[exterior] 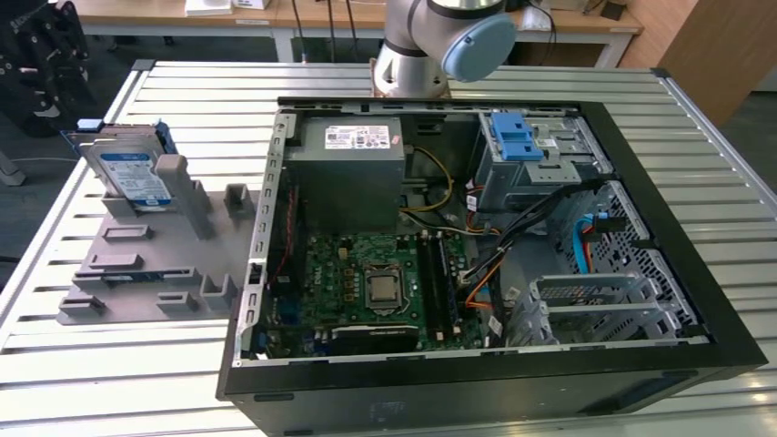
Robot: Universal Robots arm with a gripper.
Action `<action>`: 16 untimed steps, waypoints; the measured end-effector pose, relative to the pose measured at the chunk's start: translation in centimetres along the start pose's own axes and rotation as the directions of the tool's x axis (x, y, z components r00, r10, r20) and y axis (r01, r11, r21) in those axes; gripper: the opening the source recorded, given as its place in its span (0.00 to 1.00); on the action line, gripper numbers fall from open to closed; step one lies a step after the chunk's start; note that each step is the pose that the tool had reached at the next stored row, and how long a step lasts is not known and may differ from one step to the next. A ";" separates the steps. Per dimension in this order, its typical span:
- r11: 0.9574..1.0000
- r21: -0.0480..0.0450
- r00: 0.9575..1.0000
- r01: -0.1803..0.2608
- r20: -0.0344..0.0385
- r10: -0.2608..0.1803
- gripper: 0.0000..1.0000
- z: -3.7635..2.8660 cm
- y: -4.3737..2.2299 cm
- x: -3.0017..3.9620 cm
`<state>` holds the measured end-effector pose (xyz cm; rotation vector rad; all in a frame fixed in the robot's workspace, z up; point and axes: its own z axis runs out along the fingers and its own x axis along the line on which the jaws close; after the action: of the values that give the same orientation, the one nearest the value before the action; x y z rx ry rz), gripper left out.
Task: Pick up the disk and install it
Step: 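Pick up the disk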
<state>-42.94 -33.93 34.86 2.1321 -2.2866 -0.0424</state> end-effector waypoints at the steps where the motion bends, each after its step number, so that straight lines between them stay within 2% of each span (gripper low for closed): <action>1: 1.000 0.000 1.000 0.000 0.000 0.000 0.53 0.00 0.00 0.00; 7: 1.000 0.000 1.000 0.002 0.000 -0.002 0.53 0.25 0.01 0.01; 11: 1.000 0.001 1.000 0.025 -0.001 -0.025 0.53 0.52 0.03 0.01; 16: 1.000 0.001 1.000 0.024 -0.001 -0.024 0.53 0.68 0.07 -0.35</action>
<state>-43.00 -33.57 34.19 2.1592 -2.2616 -0.0411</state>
